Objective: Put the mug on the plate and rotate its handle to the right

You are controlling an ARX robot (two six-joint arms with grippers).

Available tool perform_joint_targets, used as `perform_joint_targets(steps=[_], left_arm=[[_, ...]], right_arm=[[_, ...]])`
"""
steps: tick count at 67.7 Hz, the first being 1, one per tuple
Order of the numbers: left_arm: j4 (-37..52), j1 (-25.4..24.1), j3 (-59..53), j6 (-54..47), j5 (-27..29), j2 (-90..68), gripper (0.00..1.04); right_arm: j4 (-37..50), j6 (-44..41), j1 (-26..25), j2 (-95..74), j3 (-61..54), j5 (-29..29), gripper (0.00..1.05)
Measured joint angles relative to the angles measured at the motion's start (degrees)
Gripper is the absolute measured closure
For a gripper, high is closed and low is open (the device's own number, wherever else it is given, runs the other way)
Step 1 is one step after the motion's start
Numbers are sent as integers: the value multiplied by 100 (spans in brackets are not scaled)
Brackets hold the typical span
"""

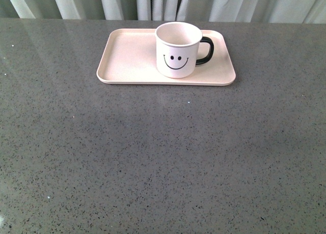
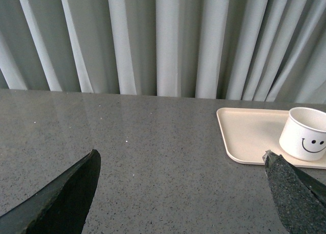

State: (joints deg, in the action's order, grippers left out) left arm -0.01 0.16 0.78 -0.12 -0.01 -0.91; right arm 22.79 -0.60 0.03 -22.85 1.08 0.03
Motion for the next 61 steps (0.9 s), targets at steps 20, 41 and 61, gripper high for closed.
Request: perform_joint_targets(steps=[20,41,61], left_arm=[[0,0,0,0,0,0,9],[-2,0,0,0,0,0,9],[0,0,0,0,0,0,9]], right_arm=[[-680,0,0,691,0,0,103],[-1231,0,0,1241,0,0,103],[-2264,0,0,2245,0,0,103]])
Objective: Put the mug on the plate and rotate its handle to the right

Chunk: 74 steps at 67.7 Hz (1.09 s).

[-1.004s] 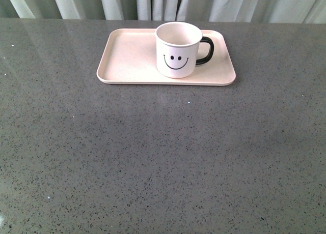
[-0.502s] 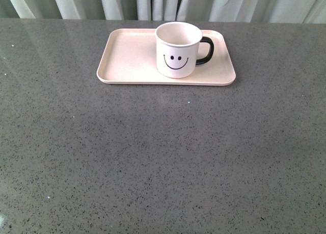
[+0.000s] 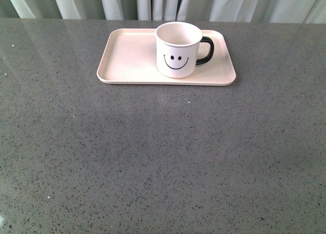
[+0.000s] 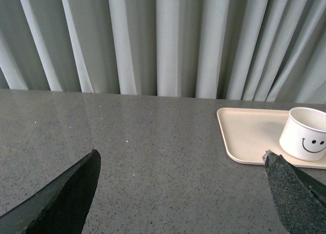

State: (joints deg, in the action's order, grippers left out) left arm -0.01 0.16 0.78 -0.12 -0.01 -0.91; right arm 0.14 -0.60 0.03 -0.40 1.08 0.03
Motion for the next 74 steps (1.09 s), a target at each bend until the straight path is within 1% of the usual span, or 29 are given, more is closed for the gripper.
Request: perform_joint_targets(steps=[3,10,12,16,18,19,21,28,31,37,74], left_arm=[[0,0,0,0,0,0,9],[0,0,0,0,2,0,9],[0,0,0,0,0,0,9],[0,0,0,0,0,0,9],[0,0,0,0,0,0,9],[0,0,0,0,2,0,9],[0,0,0,0,0,0,9],[0,0,0,0,0,0,9],[0,0,0,0,0,0,9],[0,0,0,0,0,0,9],[0,0,0,0,0,0,9]], right_arm=[[0,-2,0,0,0,0,103],[-4,0,0,7,0,-2,82],[-4,0,0,7,0,-2,79],[-4,0,0,7,0,-2,67],[-4,0,0,7,0,-2,63],[-4,0,0,7,0,-2,58],[-7,0,0,7,0,-2,51],[-7,0,0,7,0,-2,34],[-4,0,0,7,0,-2,23],[-4,2,0,7,0,-2,9],[-7,2,0,7,0,-2,9]])
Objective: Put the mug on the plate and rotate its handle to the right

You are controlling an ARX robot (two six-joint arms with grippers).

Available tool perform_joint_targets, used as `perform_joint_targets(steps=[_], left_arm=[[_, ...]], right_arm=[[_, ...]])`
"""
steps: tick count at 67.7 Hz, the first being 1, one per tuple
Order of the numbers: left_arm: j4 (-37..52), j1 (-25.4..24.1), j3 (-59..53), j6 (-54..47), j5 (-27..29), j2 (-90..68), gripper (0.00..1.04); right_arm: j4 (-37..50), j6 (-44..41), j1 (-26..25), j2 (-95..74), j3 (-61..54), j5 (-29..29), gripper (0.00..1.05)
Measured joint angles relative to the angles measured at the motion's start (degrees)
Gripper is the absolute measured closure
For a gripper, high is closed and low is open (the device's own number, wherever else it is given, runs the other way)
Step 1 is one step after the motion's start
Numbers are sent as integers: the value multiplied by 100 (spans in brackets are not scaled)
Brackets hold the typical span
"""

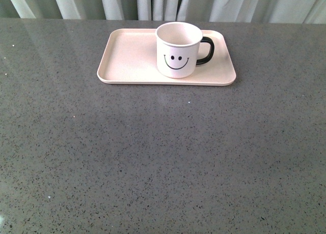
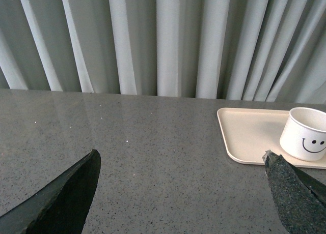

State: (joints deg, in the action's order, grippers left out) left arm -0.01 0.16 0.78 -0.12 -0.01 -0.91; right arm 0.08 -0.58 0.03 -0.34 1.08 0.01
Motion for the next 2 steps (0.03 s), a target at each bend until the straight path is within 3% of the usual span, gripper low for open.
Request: perform_joint_targets(steps=[2], left_arm=[[0,0,0,0,2,0,9]], right_arm=[[2,0,0,0,0,0,9]])
